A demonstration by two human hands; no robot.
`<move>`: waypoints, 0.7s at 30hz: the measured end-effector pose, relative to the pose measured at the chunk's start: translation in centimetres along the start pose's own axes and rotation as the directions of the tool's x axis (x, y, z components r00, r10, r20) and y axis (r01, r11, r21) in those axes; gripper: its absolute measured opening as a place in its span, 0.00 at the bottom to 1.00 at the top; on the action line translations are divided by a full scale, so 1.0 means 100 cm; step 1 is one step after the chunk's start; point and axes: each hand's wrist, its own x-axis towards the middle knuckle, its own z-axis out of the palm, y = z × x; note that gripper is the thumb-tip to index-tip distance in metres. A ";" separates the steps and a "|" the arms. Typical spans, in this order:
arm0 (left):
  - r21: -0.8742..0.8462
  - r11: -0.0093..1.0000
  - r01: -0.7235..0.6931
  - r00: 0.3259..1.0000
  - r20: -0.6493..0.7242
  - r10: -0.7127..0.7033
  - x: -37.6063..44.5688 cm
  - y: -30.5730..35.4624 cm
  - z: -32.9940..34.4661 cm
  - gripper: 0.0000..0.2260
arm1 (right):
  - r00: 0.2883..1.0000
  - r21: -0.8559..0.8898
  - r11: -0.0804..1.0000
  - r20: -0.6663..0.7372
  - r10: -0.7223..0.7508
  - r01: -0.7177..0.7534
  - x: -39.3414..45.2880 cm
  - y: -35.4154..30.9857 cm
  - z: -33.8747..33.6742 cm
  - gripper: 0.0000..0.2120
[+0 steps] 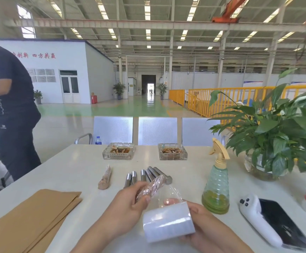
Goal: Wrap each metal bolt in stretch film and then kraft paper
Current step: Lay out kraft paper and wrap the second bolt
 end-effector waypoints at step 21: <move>-0.349 0.841 0.414 0.906 0.071 -0.416 0.025 -0.019 0.044 0.05 | 0.988 0.618 0.784 -0.148 0.030 0.069 0.012 0.011 0.015 0.34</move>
